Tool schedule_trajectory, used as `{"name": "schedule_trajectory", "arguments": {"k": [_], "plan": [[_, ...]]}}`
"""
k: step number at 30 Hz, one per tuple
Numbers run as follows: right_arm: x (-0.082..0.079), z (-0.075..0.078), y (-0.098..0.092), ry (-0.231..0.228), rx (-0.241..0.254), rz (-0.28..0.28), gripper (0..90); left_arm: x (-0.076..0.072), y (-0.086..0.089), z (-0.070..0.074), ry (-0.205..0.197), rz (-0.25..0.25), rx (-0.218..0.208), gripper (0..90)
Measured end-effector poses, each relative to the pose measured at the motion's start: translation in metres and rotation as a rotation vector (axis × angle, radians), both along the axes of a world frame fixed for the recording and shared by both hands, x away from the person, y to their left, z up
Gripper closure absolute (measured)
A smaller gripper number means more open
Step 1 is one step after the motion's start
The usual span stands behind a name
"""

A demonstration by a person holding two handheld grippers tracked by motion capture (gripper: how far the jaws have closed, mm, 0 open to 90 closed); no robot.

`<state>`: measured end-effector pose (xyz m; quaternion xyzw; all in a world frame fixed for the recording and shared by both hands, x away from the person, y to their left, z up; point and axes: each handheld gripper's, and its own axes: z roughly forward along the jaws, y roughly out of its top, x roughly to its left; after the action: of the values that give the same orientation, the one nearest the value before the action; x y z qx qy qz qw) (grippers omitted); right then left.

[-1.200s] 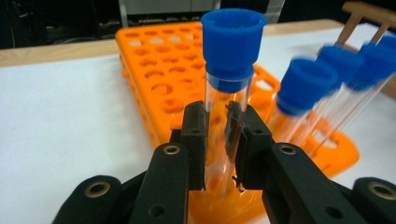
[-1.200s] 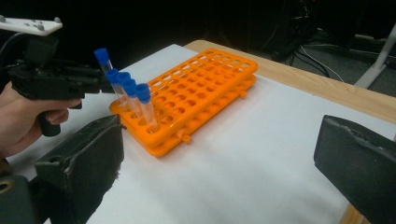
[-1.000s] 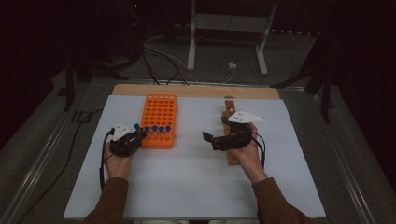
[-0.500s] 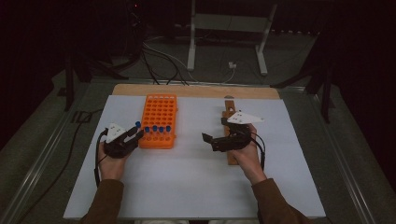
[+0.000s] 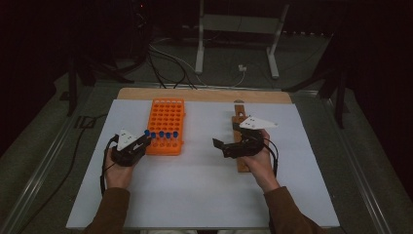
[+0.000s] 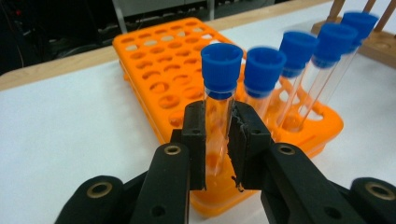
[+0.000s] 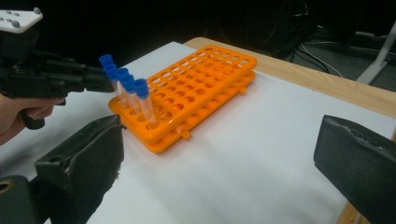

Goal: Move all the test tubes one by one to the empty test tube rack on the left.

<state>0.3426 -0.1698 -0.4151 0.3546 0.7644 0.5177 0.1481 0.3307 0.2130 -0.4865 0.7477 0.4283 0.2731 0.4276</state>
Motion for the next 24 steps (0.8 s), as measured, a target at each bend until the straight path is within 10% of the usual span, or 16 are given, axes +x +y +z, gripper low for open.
{"name": "schedule_trajectory", "arguments": {"k": [10,24], "plan": [[0.000,-0.004,-0.009,-0.005,-0.005,-0.027,1.9,-0.001,0.003,-0.001,0.013,0.011,-0.035,77.2],[-0.014,-0.013,-0.050,-0.021,0.002,-0.094,1.9,-0.028,0.029,0.020,-0.019,0.029,-0.178,46.0]]}}
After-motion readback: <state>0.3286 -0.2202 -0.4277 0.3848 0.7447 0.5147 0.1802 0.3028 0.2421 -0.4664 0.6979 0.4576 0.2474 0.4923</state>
